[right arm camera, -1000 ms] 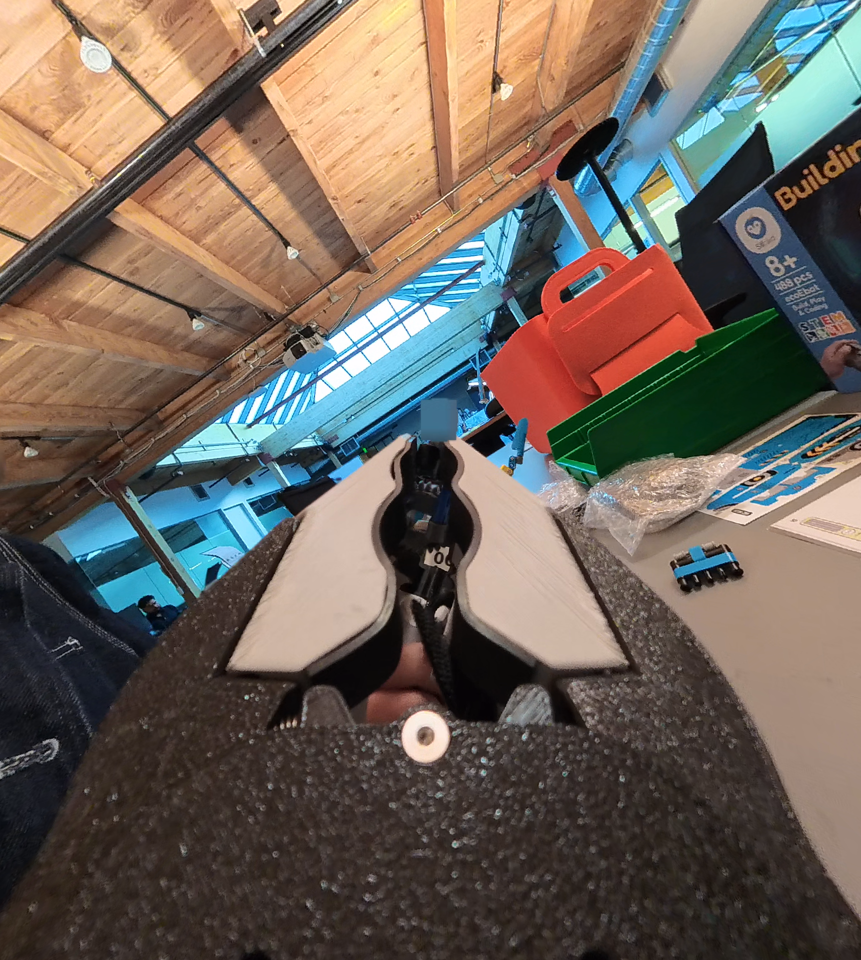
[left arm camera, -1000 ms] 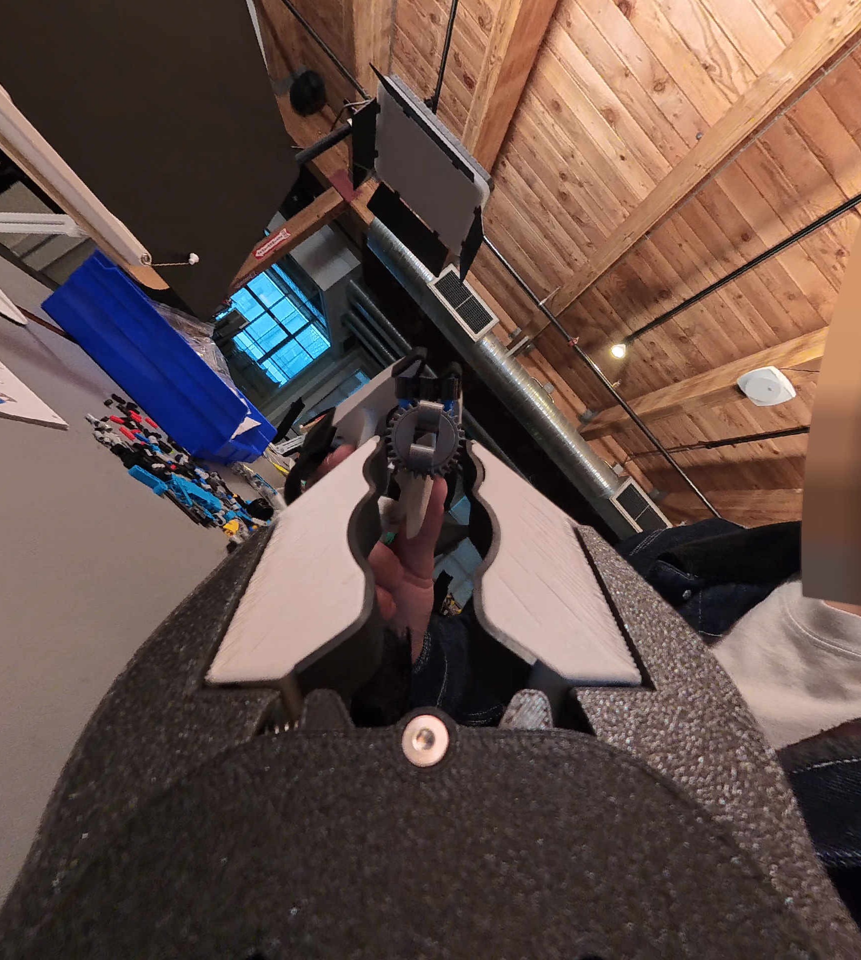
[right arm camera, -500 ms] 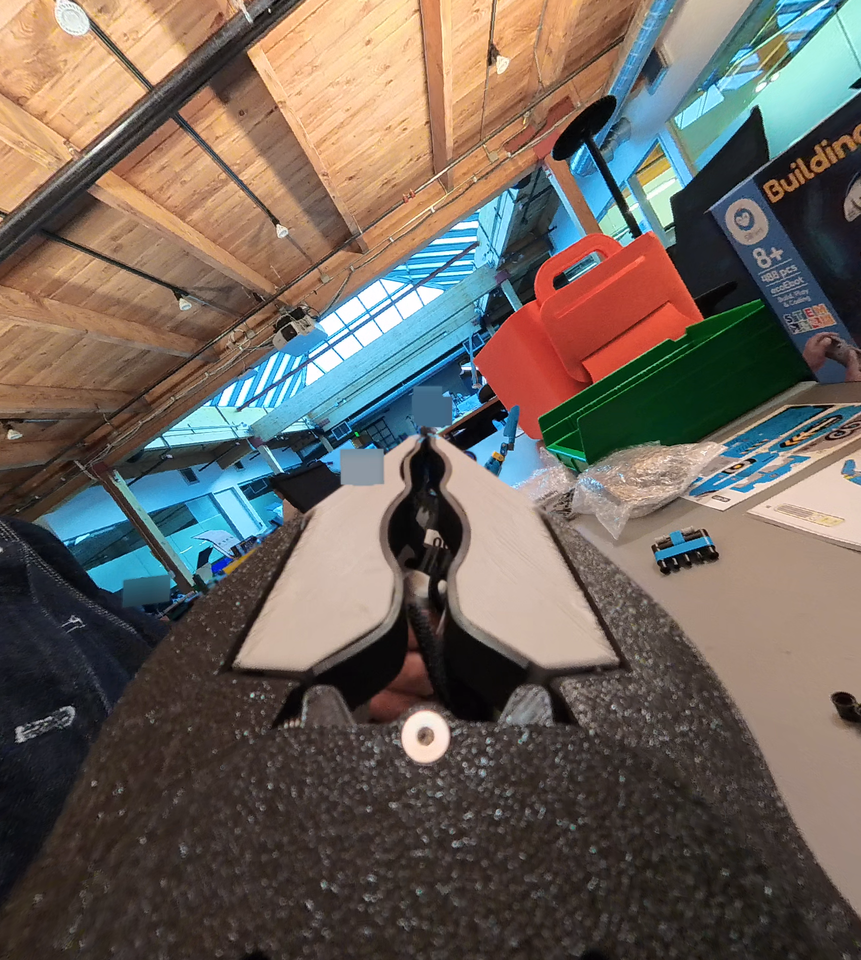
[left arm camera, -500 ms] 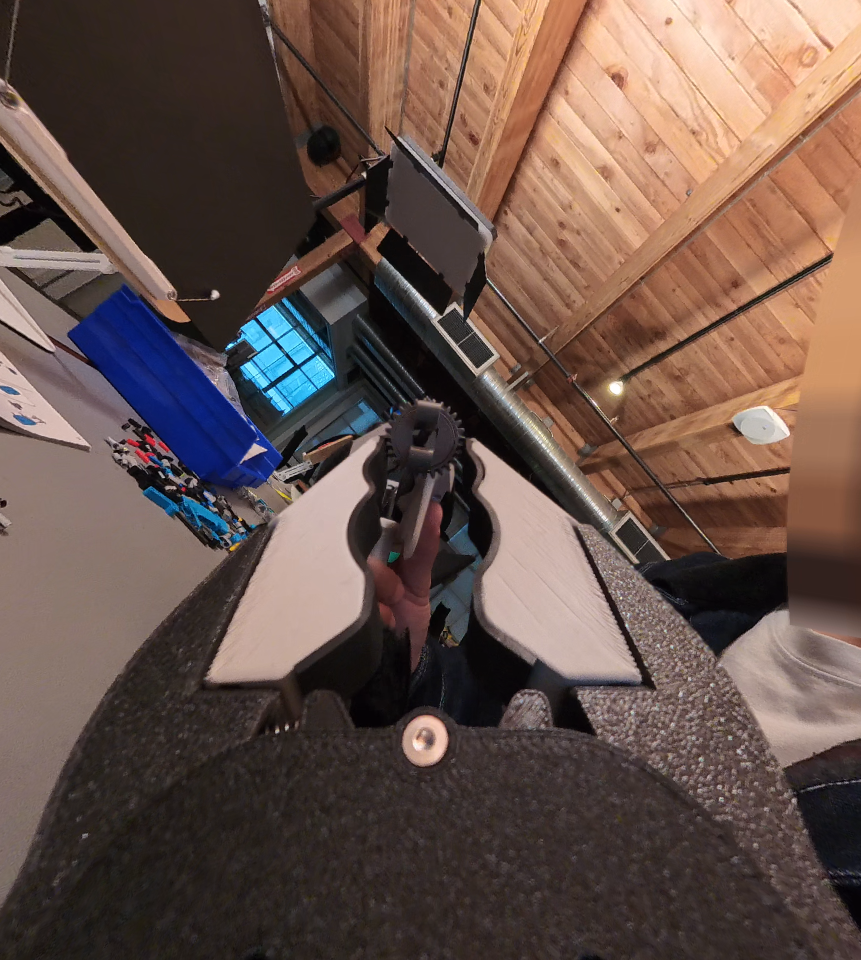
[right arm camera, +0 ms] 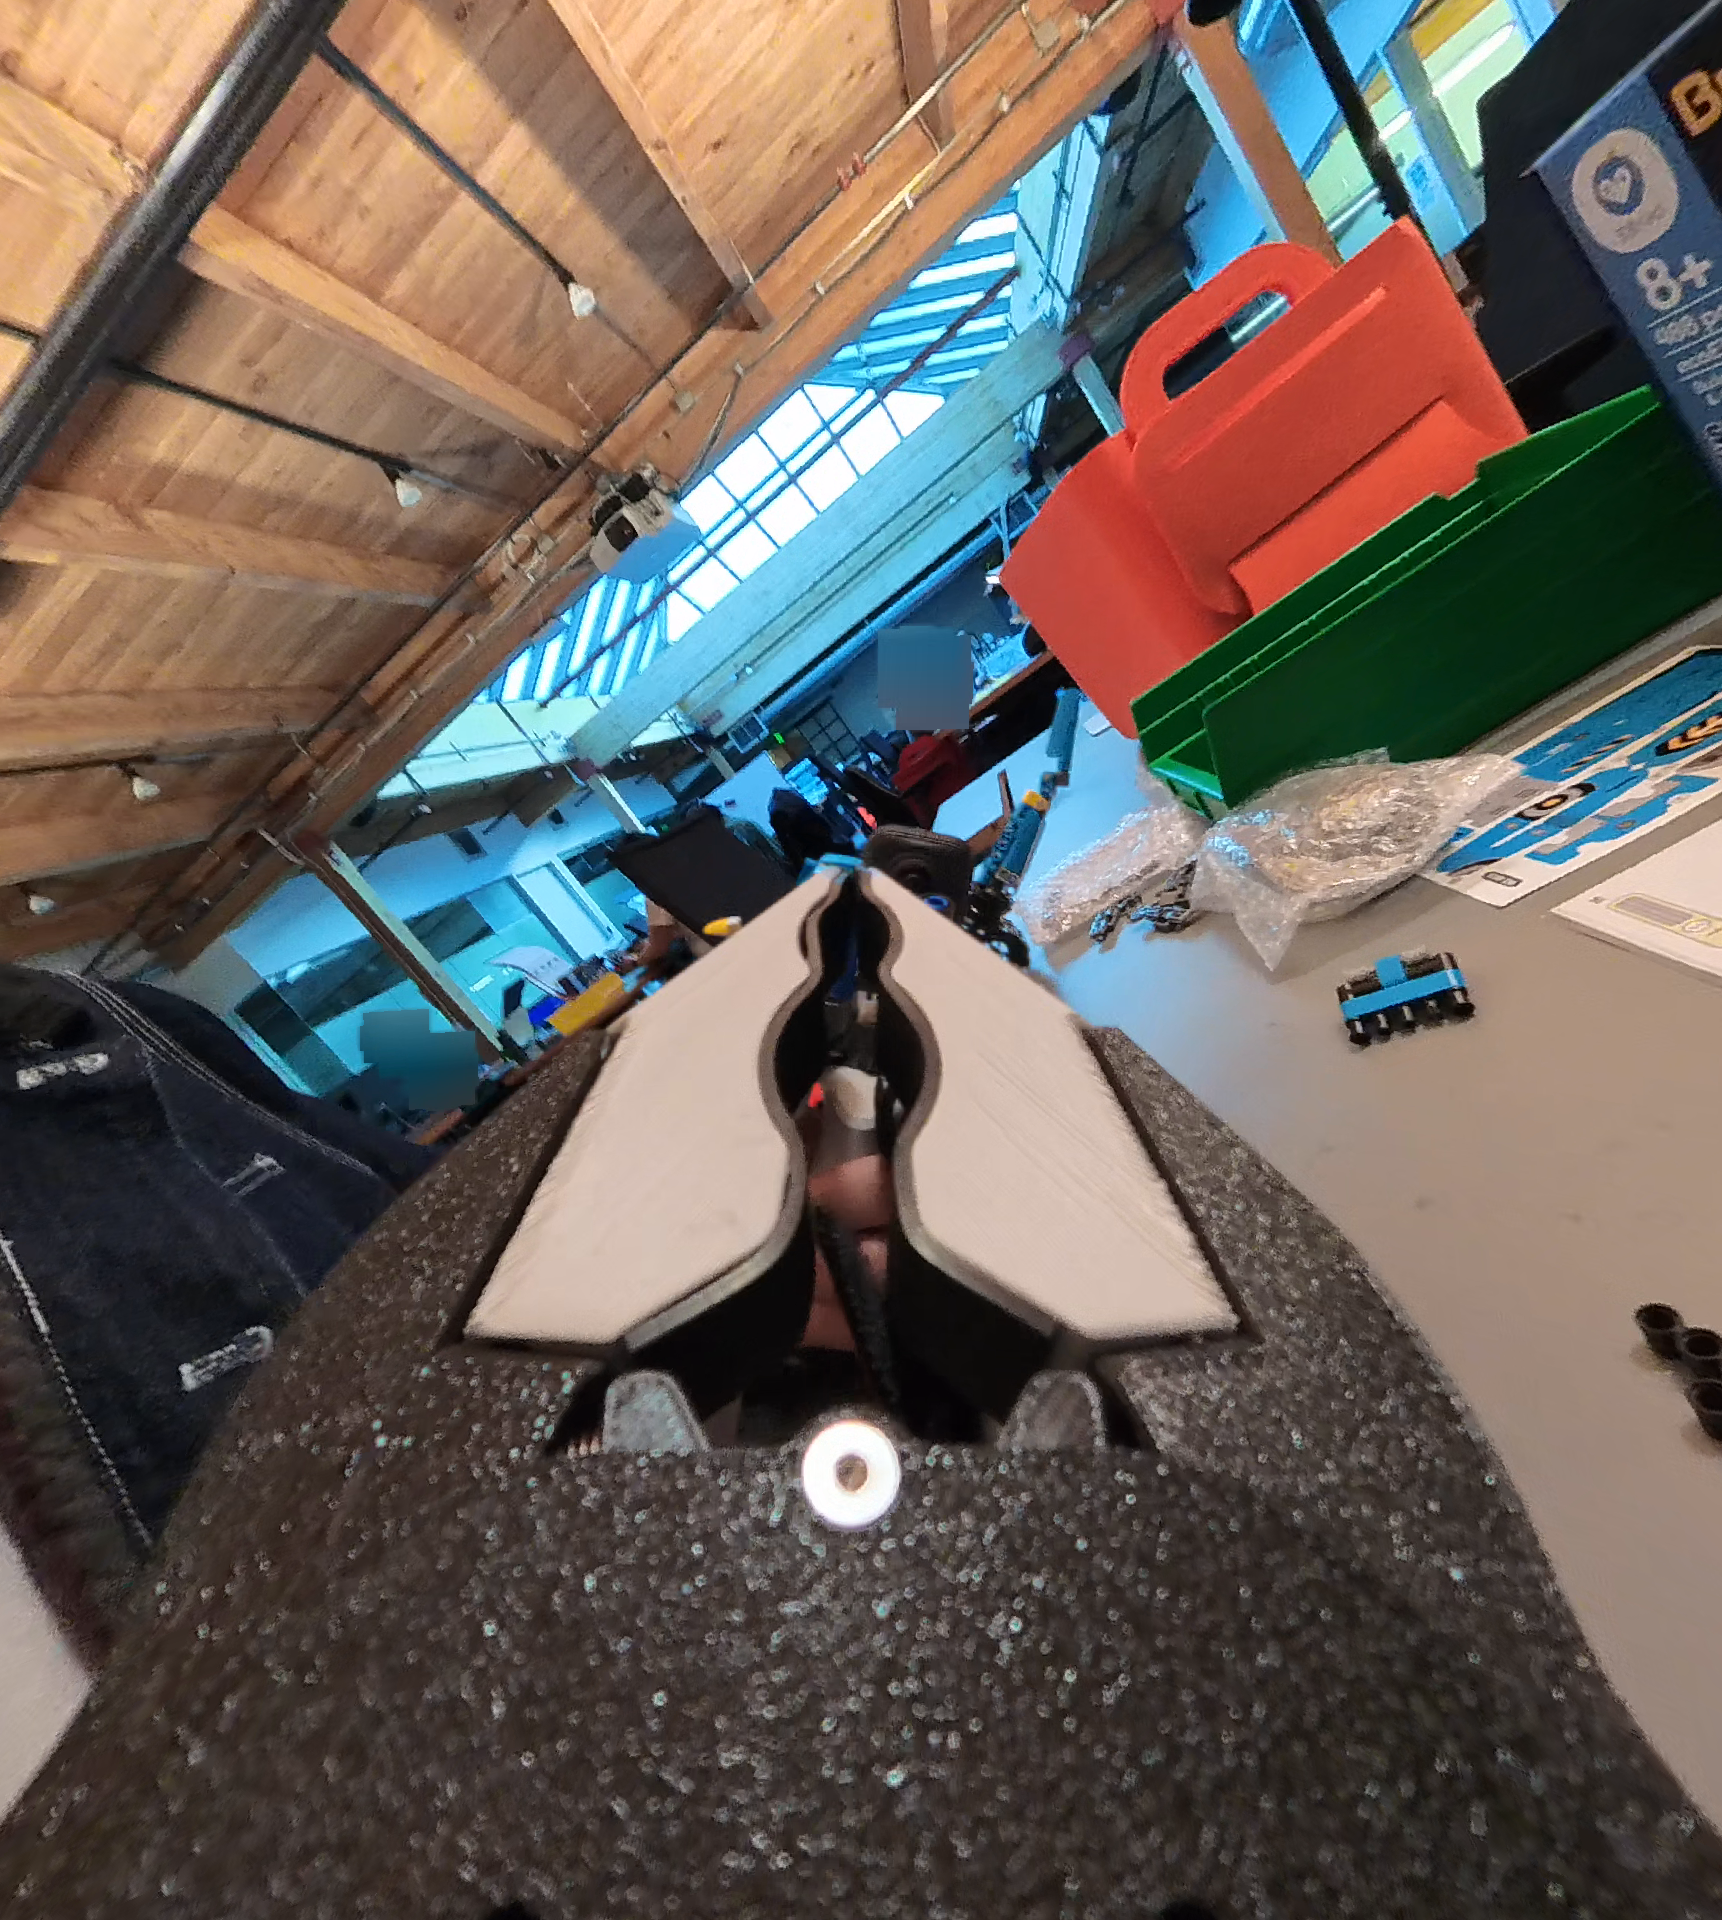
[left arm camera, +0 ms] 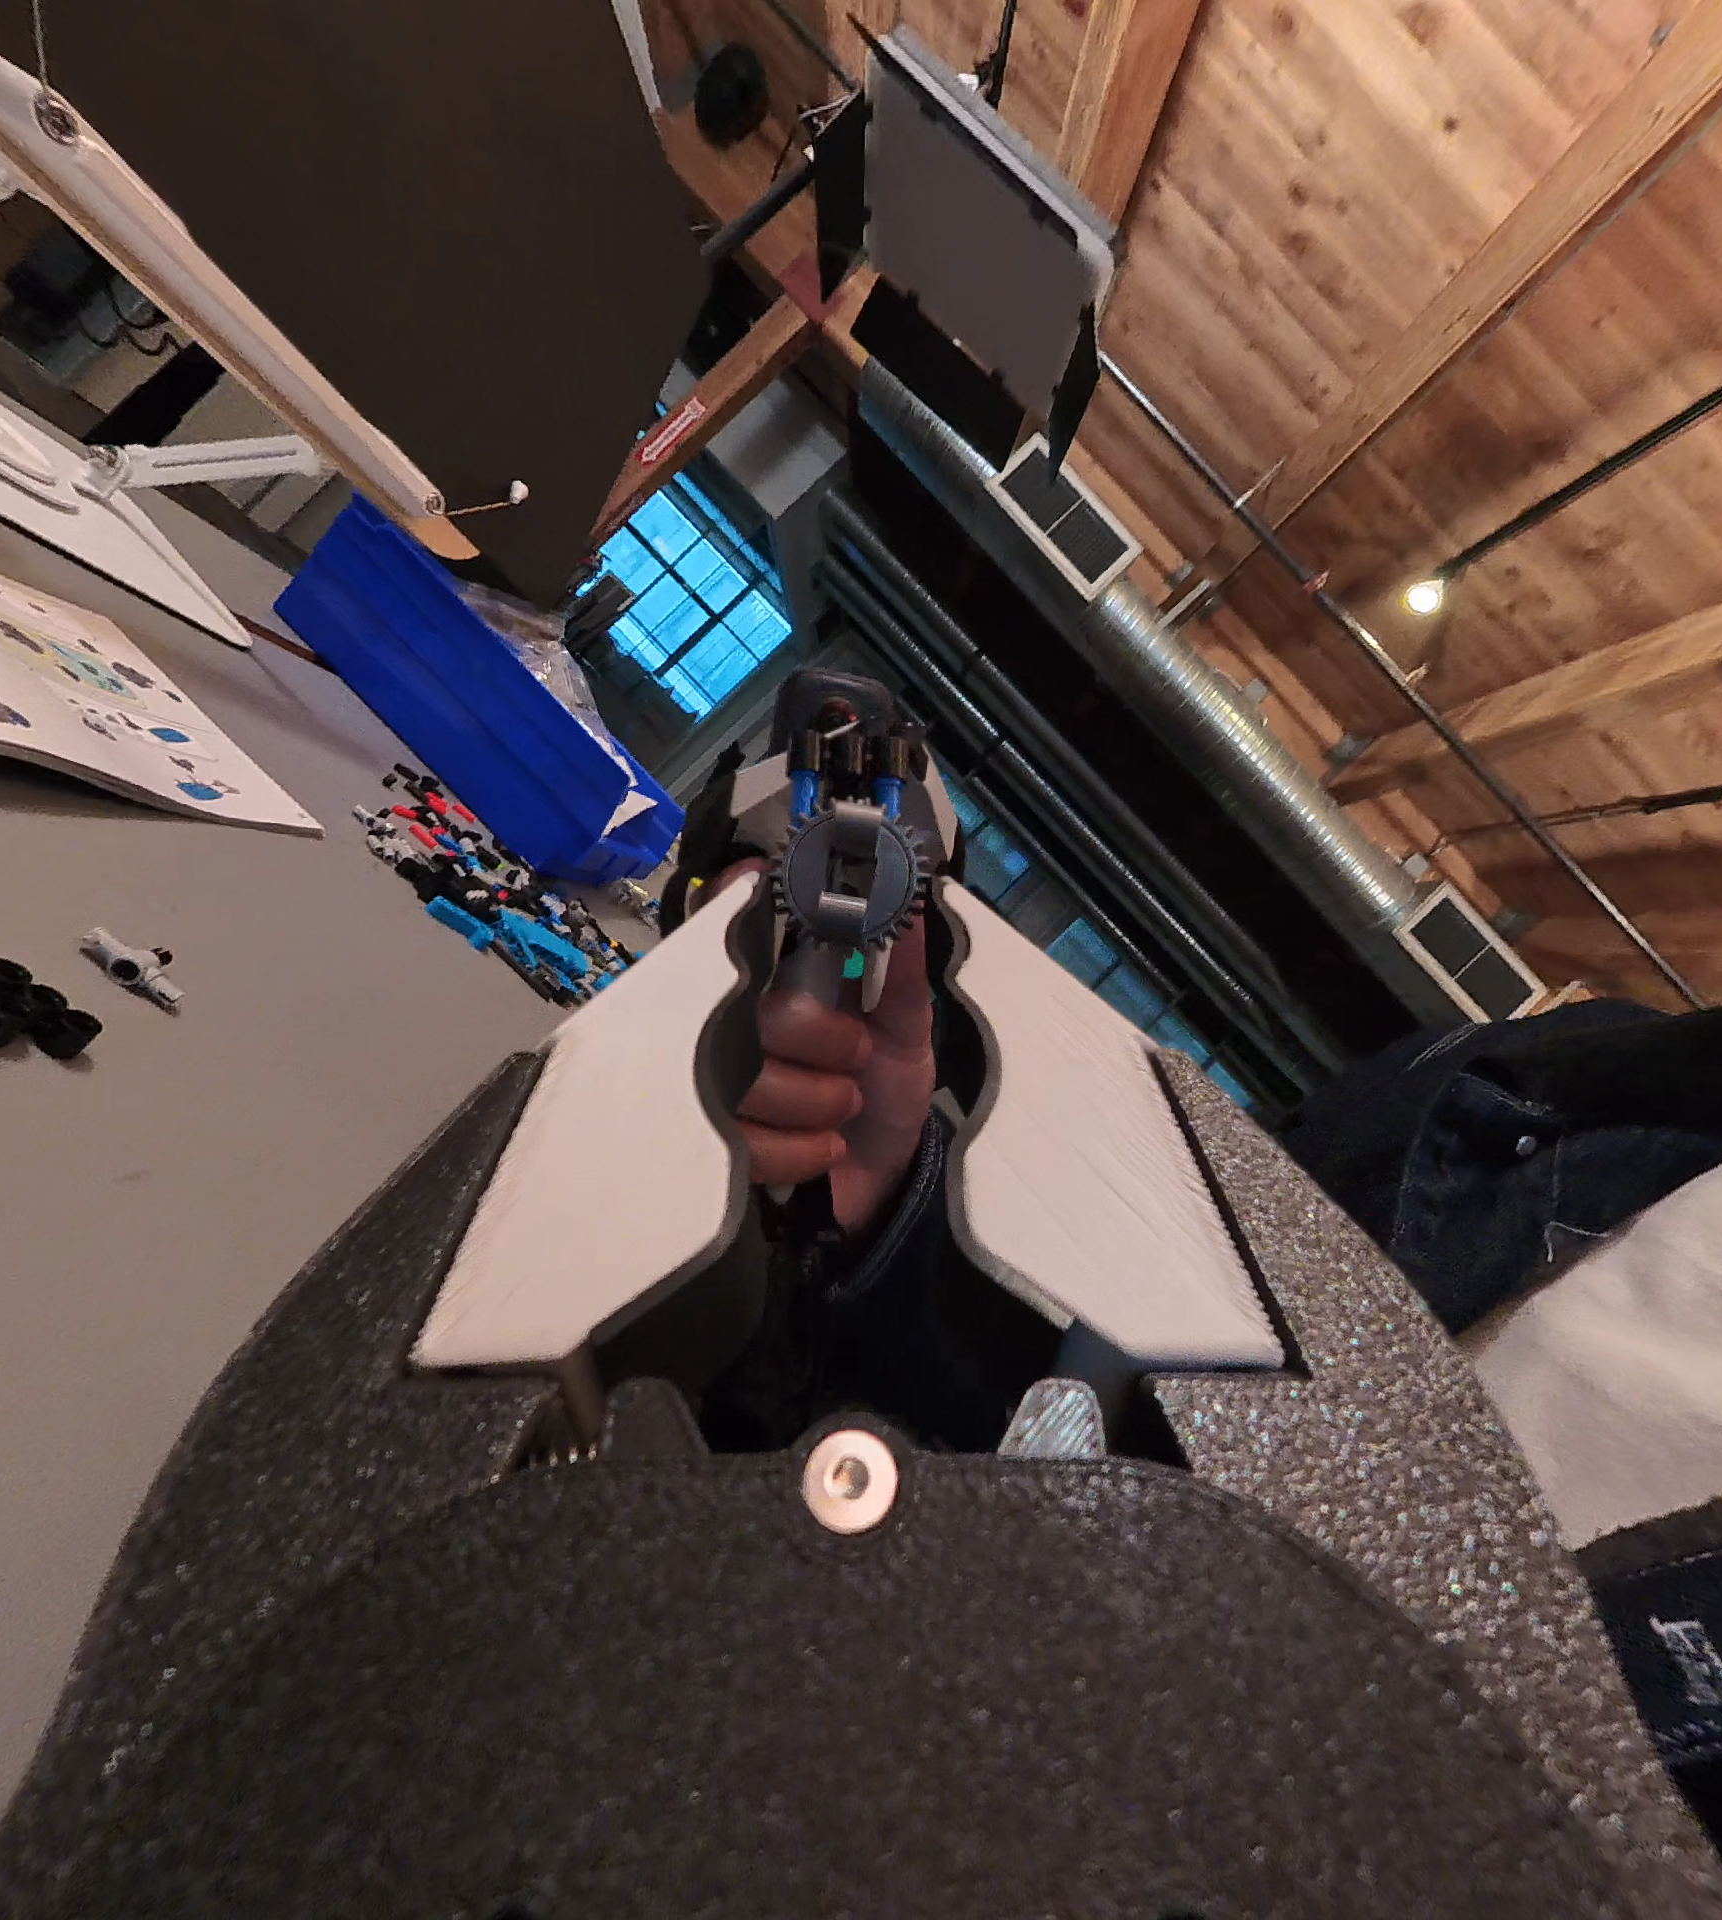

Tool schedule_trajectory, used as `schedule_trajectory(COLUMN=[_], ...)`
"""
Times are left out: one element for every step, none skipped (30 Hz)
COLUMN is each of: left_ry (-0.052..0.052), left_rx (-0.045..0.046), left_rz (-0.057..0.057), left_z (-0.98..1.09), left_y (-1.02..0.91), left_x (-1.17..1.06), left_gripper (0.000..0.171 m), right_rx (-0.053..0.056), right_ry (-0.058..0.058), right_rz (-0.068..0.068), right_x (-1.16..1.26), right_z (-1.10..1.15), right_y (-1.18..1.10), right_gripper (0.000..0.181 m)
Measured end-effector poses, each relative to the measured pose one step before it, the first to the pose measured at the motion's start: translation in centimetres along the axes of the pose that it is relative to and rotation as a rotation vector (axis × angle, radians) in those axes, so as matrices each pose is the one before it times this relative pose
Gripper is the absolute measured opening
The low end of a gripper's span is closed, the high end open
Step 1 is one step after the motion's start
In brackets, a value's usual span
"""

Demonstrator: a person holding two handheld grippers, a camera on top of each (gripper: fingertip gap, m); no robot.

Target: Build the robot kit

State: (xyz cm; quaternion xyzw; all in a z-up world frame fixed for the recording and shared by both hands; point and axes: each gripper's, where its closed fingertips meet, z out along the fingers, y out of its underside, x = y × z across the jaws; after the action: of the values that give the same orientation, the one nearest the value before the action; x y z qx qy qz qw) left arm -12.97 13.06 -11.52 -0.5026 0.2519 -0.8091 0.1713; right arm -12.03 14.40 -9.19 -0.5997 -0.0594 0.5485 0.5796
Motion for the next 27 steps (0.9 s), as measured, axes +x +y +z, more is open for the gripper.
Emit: schedule_trajectory(left_ry=[-0.0081, -0.0022, -0.0001, -0.0023, -0.0027, -0.005, -0.004, -0.0006, -0.0048, -0.0062, 0.0017, 0.0041, -0.0007, -0.0036, -0.0013, -0.0003, -0.0007, 0.0013, 0.0017, -0.0004, 0.0011, 0.0001, 0.0011, 0.0015, -0.0011, -0.0004, 0.0029], left_rx=[-0.00043, -0.00015, -0.00032, 0.00366, 0.0006, -0.00133, 0.00039, -0.00455, -0.00427, -0.00189, -0.00128, -0.00062, -0.00326, -0.00287, 0.00029, -0.00055, 0.00007, 0.00002, -0.00143, -0.00211, -0.0018, -0.0017, -0.0002, 0.00041, -0.00063, -0.00099, -0.00091], left_rz=[0.0073, 0.0009, -0.0015, 0.001, 0.0015, 0.0018, 0.0016, 0.0017, 0.0055, 0.0059, -0.0002, -0.0041, -0.0023, 0.0009, 0.0005, -0.0015, -0.0025, -0.0035, -0.0019, 0.0009, 0.0005, 0.0012, 0.0011, 0.0, 0.0006, 0.0003, -0.0013], left_z=[0.012, -0.026, -0.014, -0.019, -0.024, -0.01, -0.009, 0.019, 0.026, 0.004, 0.001, 0.005, 0.022, 0.024, -0.007, 0.003, 0.001, -0.009, 0.012, 0.021, 0.028, 0.018, -0.002, 0.006, -0.001, 0.005, 0.003], left_y=[0.011, -0.023, 0.0, -0.063, -0.031, -0.004, -0.014, 0.063, 0.067, 0.014, 0.004, 0.017, 0.065, 0.051, -0.004, 0.004, 0.007, 0.008, 0.018, 0.04, 0.038, 0.028, -0.001, -0.012, 0.003, 0.022, 0.013], left_x=[-0.086, -0.045, -0.017, -0.039, -0.039, -0.086, -0.069, -0.005, -0.03, -0.063, 0.023, 0.033, -0.04, -0.054, -0.018, -0.027, -0.041, -0.001, 0.013, -0.005, 0.031, 0.011, 0.032, 0.029, -0.012, -0.006, 0.046], left_gripper=[0.027, 0.028, 0.028, 0.028, 0.028, 0.028, 0.028, 0.028, 0.028, 0.028, 0.028, 0.027, 0.028, 0.028, 0.028, 0.028, 0.028, 0.027, 0.027, 0.028, 0.028, 0.028, 0.028, 0.028, 0.028, 0.028, 0.028], right_rx=[-0.016, -0.0166, -0.0175, -0.0175, -0.0192, -0.0194, -0.0174, -0.0163, -0.0168, -0.0161, -0.0107, -0.0077, -0.0105, -0.0123, -0.0094, -0.01, -0.0105, -0.008, -0.0058, -0.0056, -0.002, -0.0014, -0.0003, 0.0007, -0.0028, -0.0035, -0.0016], right_ry=[0.0075, 0.0035, 0.0047, 0.0019, 0.0037, 0.0139, 0.011, 0.0024, 0.0064, 0.0086, -0.001, 0.0012, 0.0046, 0.0037, 0.0054, 0.0077, 0.0024, 0.006, 0.0026, 0.0002, -0.0016, -0.0062, -0.0082, -0.0035, -0.0014, -0.0045, -0.0026], right_rz=[-0.0221, -0.0216, -0.0222, -0.0244, -0.0294, -0.034, -0.0361, -0.0335, -0.0263, -0.0219, -0.0193, -0.0156, -0.0191, -0.0231, -0.0247, -0.0267, -0.027, -0.0236, -0.0166, -0.0084, 0.0014, 0.0089, 0.0109, 0.0072, 0.0026, 0.0007, -0.0008], right_x=[-0.002, -0.071, -0.058, -0.095, -0.097, 0.038, 0.001, -0.141, -0.034, 0.017, -0.112, -0.074, -0.002, -0.061, -0.047, -0.02, -0.118, -0.047, -0.049, -0.031, 0.048, 0.034, 0.01, 0.053, 0.043, -0.053, -0.027], right_z=[-0.041, -0.054, -0.069, -0.07, -0.082, -0.042, -0.016, -0.005, 0.001, 0.012, 0.006, -0.001, 0.019, 0.0, 0.0, -0.013, 0.005, 0.009, 0.006, 0.011, -0.008, -0.015, -0.024, -0.041, -0.043, 0.002, -0.027], right_y=[0.03, 0.028, 0.028, 0.021, 0.045, 0.058, 0.052, 0.018, 0.012, 0.04, 0.002, -0.016, 0.044, 0.057, 0.015, 0.02, 0.038, 0.025, -0.01, 0.015, -0.006, -0.003, 0.006, -0.021, 0.022, 0.036, -0.019], right_gripper=[0.001, 0.0, 0.0, 0.0, 0.0, 0.001, 0.003, 0.003, 0.003, 0.003, 0.003, 0.003, 0.003, 0.004, 0.004, 0.004, 0.004, 0.004, 0.004, 0.004, 0.004, 0.004, 0.005, 0.005, 0.005, 0.005, 0.005])
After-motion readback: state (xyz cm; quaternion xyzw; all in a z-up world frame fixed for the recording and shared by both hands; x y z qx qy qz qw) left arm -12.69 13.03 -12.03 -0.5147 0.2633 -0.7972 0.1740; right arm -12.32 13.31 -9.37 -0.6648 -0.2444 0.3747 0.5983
